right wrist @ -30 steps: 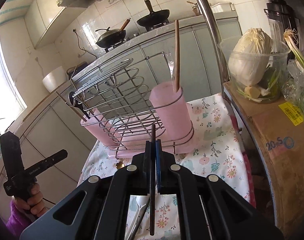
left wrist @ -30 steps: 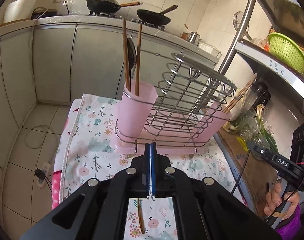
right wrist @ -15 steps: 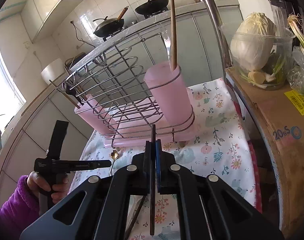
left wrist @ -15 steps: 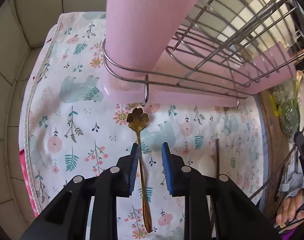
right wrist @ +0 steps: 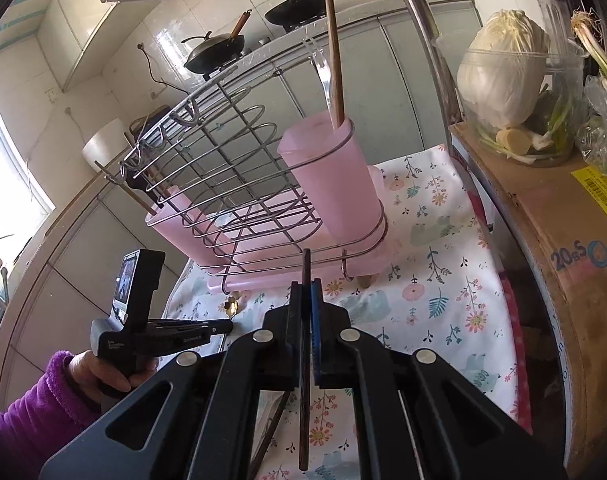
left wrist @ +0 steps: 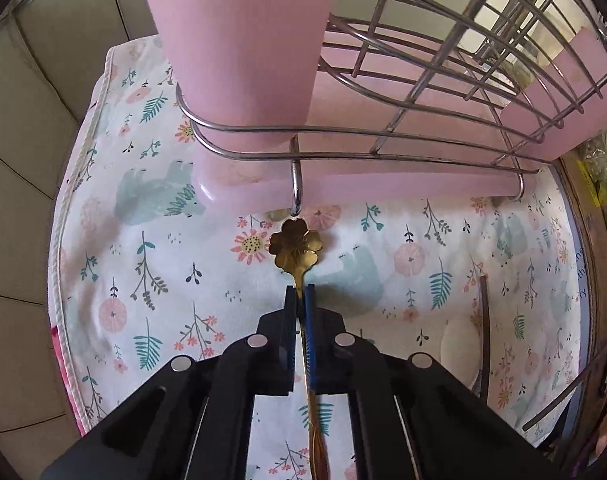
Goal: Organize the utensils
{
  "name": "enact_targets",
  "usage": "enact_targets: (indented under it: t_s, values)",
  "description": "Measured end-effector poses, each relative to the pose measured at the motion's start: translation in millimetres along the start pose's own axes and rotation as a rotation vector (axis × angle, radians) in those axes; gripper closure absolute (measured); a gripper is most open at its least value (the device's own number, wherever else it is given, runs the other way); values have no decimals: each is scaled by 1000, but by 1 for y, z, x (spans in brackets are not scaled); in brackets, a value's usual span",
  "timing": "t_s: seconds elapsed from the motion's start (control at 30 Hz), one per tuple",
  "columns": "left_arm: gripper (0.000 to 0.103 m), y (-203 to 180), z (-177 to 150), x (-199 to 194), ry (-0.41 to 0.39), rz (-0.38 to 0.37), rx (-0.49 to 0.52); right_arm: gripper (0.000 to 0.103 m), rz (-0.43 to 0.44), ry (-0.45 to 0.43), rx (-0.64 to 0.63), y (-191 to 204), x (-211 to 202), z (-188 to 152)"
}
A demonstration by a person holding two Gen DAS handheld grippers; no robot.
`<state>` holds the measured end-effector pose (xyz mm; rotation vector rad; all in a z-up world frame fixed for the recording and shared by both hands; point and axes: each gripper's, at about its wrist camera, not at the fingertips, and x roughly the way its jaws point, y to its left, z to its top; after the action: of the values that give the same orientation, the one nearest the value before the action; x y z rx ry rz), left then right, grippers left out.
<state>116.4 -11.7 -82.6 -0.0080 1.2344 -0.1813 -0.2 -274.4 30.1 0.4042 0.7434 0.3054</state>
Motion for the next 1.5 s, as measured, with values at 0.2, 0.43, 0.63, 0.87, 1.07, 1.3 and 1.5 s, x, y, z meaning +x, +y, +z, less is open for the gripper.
enact_targets:
  t_s: [0.2, 0.43, 0.63, 0.87, 1.07, 1.3, 1.5]
  values:
    - [101, 0, -25, -30, -136, -63, 1, 98, -12, -17, -7, -1, -9, 1]
    - [101, 11, -42, -110, -373, -186, -31, 98, -9, -74, -15, 6, -23, 8]
    - [101, 19, -41, -179, -589, -248, -62, 98, -8, -153, -54, 20, -41, 30]
    - [101, 21, -19, -235, -814, -254, -97, 98, 4, -270, -100, 38, -65, 70]
    - [101, 19, 9, -256, -960, -216, -121, 98, -22, -394, -131, 47, -75, 107]
    - [101, 25, 40, -257, -1050, -165, -169, 98, -64, -512, -174, 52, -65, 139]
    - [101, 29, 56, -248, -1094, -133, -169, 98, -111, -566, -216, 53, -48, 157]
